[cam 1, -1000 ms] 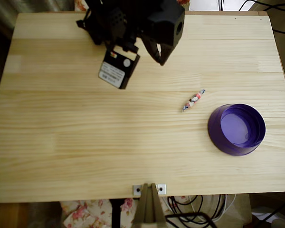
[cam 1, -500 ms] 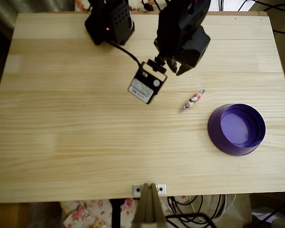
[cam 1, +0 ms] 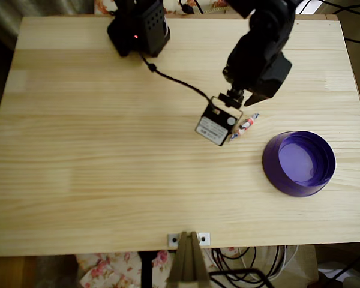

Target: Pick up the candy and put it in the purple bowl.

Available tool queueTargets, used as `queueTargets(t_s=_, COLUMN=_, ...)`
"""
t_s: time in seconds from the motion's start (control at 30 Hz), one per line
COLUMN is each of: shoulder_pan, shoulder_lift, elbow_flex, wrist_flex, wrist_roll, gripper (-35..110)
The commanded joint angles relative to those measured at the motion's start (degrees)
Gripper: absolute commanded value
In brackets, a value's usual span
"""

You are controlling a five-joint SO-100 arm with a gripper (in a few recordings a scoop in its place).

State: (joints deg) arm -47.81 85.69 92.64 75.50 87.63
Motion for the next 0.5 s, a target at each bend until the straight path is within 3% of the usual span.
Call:
queueTargets(t_s=0.0, shoulder_pan=-0.8, shoulder_lift=1.5, elbow_flex=-5.0, wrist_flex=0.3, wrist_roll=8.0, gripper=3)
queueTargets(t_s=0.13, shoulder_pan=-1.5, shoulder_lift=-0.5, elbow_flex=-5.5, wrist_flex=-0.7, wrist_roll=9.8, gripper=15)
queueTargets(t_s=0.47, shoulder_pan=-1.6, shoulder_lift=-4.9, elbow_flex=-8.1, wrist_flex=-3.5, wrist_roll=11.0, gripper=18)
